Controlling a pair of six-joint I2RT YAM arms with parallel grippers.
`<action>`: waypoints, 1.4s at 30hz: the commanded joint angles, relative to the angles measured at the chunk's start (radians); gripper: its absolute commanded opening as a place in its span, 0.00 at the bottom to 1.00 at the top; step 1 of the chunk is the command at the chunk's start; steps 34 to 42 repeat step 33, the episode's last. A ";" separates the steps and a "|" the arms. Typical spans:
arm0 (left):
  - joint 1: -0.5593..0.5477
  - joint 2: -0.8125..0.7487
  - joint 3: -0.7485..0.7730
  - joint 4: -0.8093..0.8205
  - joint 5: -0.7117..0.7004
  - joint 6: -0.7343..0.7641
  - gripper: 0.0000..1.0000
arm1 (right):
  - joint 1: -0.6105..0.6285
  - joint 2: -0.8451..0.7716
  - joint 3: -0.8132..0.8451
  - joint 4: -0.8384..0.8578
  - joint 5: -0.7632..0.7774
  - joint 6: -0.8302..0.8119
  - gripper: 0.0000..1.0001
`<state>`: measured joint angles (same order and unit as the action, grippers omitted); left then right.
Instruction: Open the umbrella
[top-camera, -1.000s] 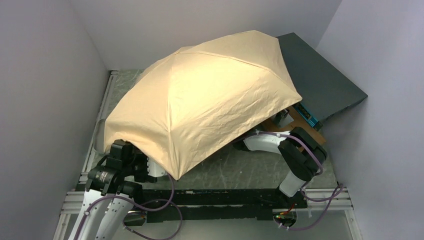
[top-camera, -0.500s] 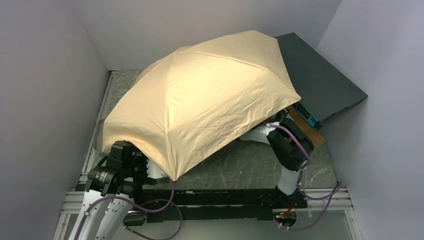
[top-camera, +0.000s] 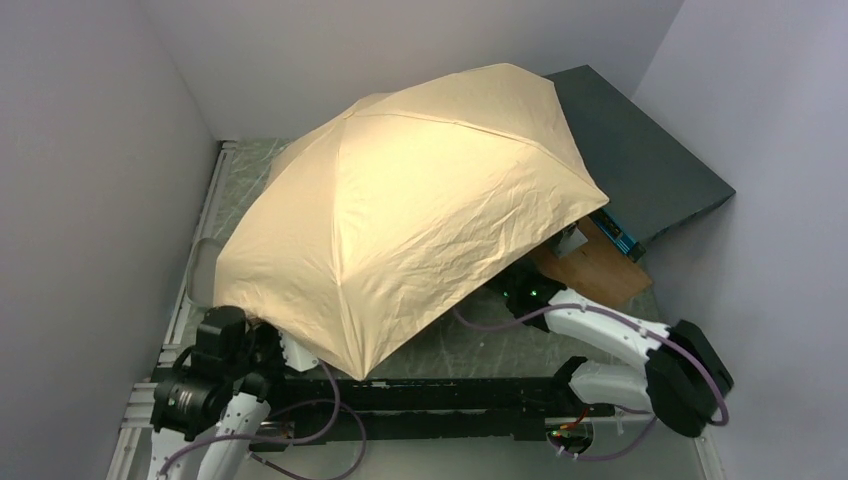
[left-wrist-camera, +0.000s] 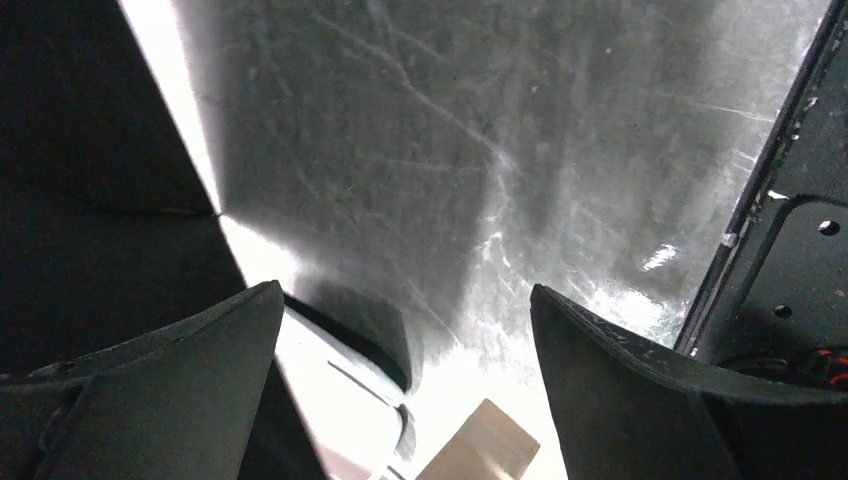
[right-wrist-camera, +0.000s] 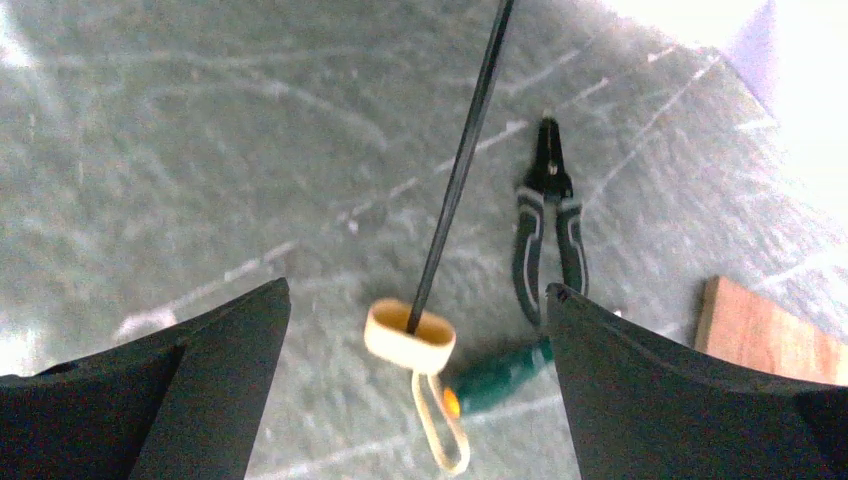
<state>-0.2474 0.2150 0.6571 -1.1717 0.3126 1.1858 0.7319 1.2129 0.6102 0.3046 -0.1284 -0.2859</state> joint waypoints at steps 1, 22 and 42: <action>-0.002 -0.103 0.056 -0.088 -0.081 -0.195 1.00 | -0.004 -0.176 -0.087 -0.102 0.018 -0.120 1.00; 0.009 -0.399 0.048 -0.266 -0.716 -0.352 1.00 | -0.006 -0.941 -0.101 -0.830 0.116 -0.277 1.00; 0.019 -0.362 0.059 -0.145 -0.740 -0.340 1.00 | -0.007 -1.050 -0.071 -0.959 0.201 -0.290 1.00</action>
